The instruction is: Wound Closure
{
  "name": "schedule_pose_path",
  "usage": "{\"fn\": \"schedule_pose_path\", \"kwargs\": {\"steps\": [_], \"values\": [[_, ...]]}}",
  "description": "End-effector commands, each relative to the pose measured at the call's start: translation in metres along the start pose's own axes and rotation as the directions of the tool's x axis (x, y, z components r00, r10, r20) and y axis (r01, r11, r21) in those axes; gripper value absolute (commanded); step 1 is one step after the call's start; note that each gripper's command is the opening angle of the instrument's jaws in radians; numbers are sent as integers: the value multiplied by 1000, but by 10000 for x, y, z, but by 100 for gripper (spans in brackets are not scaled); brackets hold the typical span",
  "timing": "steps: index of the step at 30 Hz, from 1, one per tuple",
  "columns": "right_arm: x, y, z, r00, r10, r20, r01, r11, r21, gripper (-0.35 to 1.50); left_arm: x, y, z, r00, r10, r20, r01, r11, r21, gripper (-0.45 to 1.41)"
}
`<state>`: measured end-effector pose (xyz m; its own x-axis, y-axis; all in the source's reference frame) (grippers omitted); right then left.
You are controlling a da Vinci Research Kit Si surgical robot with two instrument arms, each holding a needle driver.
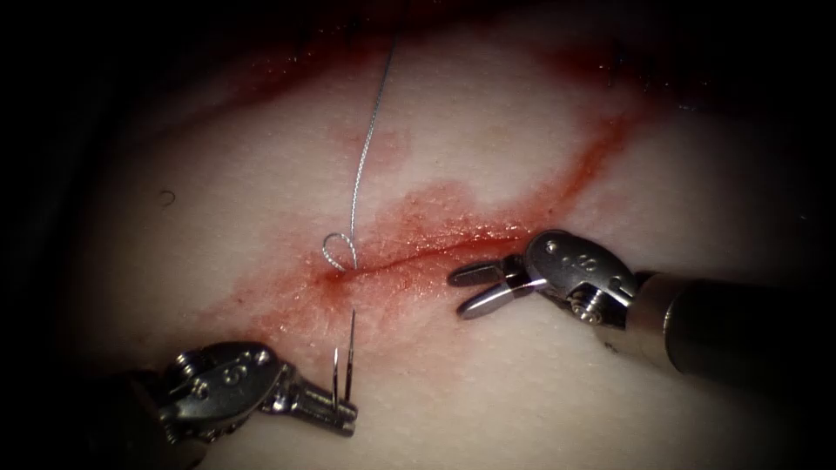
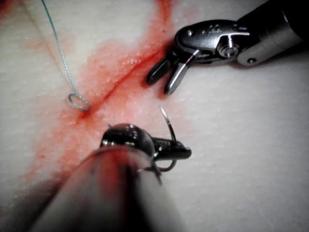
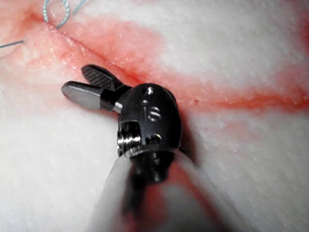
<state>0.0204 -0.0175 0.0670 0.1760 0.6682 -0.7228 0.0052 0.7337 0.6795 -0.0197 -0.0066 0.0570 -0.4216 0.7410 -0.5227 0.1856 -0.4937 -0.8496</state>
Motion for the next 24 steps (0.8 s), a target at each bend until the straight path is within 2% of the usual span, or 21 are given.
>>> {"fn": "schedule_pose_path", "kwargs": {"steps": [1,3,6,11,14,20,24], "values": [[-6,-1,13,1000,-8,1,8,1000,13,51,-1,2,6,999,34,-8,-34,999,8,-45],[-7,-5,16,1000,-11,4,11,1000,28,47,5,14,5,996,86,-14,-86,996,24,-45],[-6,-10,24,1000,-12,7,12,999,43,61,19,35,4,983,181,-19,-179,981,79,-45],[2,-15,38,999,-34,6,34,999,21,83,46,66,-2,938,348,-6,-341,923,176,-45],[6,-19,45,997,-67,35,68,998,-11,83,60,82,-7,895,446,7,-436,870,229,-45],[16,-23,59,974,-186,128,200,974,-105,62,81,112,-23,825,563,38,-546,780,306,-45],[20,-21,73,966,-222,133,239,962,-131,61,91,134,-41,808,586,60,-569,749,340,-45]]}}
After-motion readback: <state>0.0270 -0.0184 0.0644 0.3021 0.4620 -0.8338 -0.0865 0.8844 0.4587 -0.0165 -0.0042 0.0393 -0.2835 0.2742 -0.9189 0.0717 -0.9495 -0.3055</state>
